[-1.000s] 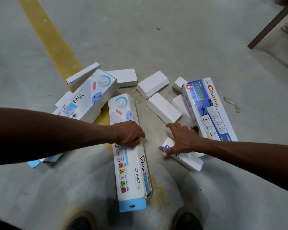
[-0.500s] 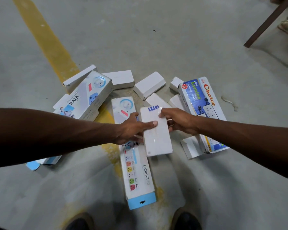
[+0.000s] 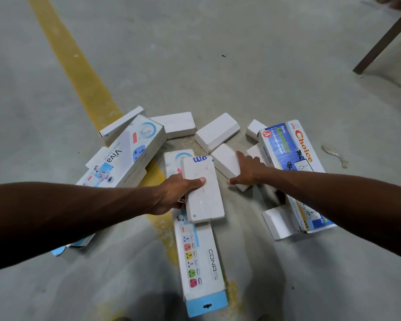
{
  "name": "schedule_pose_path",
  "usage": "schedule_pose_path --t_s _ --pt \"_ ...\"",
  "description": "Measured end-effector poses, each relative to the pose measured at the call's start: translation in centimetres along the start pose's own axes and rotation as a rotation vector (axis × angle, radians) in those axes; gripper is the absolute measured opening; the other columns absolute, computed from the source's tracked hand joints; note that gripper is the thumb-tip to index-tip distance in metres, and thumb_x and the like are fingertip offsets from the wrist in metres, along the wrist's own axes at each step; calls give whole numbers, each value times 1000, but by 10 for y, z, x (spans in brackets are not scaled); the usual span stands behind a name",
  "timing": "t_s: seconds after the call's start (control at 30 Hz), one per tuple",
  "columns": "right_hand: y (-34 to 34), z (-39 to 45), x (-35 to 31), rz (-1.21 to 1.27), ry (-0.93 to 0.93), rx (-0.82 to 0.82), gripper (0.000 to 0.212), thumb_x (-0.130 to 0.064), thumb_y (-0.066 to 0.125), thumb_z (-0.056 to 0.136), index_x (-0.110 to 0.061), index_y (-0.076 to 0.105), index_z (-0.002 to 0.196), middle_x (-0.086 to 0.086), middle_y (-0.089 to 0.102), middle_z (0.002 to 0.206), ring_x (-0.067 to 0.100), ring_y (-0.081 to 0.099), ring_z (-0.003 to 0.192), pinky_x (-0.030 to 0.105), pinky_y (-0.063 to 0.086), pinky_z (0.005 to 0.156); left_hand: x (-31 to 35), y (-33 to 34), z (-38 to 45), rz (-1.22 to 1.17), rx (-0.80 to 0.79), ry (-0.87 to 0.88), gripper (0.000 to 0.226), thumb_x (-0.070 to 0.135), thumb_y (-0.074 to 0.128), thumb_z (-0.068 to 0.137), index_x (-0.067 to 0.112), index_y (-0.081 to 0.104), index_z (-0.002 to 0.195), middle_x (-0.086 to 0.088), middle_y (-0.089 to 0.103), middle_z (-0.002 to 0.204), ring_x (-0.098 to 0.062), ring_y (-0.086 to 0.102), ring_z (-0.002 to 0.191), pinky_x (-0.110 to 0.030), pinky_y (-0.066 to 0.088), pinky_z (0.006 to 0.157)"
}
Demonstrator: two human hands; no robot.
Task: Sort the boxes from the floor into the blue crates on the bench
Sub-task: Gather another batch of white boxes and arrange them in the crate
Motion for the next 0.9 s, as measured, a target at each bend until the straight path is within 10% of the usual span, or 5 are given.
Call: schedule_pose_path --t_s 0.27,0.43,0.57,0.9 --pt "3 -3 7 163 56 32 108 -59 80 75 -19 19 155 16 50 144 38 45 133 44 42 104 -10 -15 0 -7 62 -35 37 43 66 97 22 61 127 -3 78 109 -26 73 105 -46 58 94" --pt "-8 -47 -17 1236 50 -139 56 -47 62 88 -14 54 132 9 64 106 24 61 90 37 49 80 -2 -23 0 -55 121 -10 35 38 63 100 20 60 129 -5 77 112 -28 72 107 -50 57 96" --pt "-22 -90 -47 1808 -96 -413 53 -41 47 84 -11 64 125 16 67 118 33 60 107 55 44 107 14 -25 -3 -179 160 12 33 34 56 104 18 55 133 -9 72 116 -30 69 108 -50 57 91" --pt "-14 -120 -58 1362 -137 -301 41 -51 45 100 -26 65 127 16 73 117 33 72 96 59 61 76 13 -14 -10 -392 222 -56 44 49 37 108 16 57 130 -14 69 121 -35 67 109 -57 55 91"
Point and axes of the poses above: each hand's wrist, its own z-axis towards the middle knuckle, its own y-axis out of the palm, x = y × z, the point moved 10 cm from there along z, towards the middle knuckle
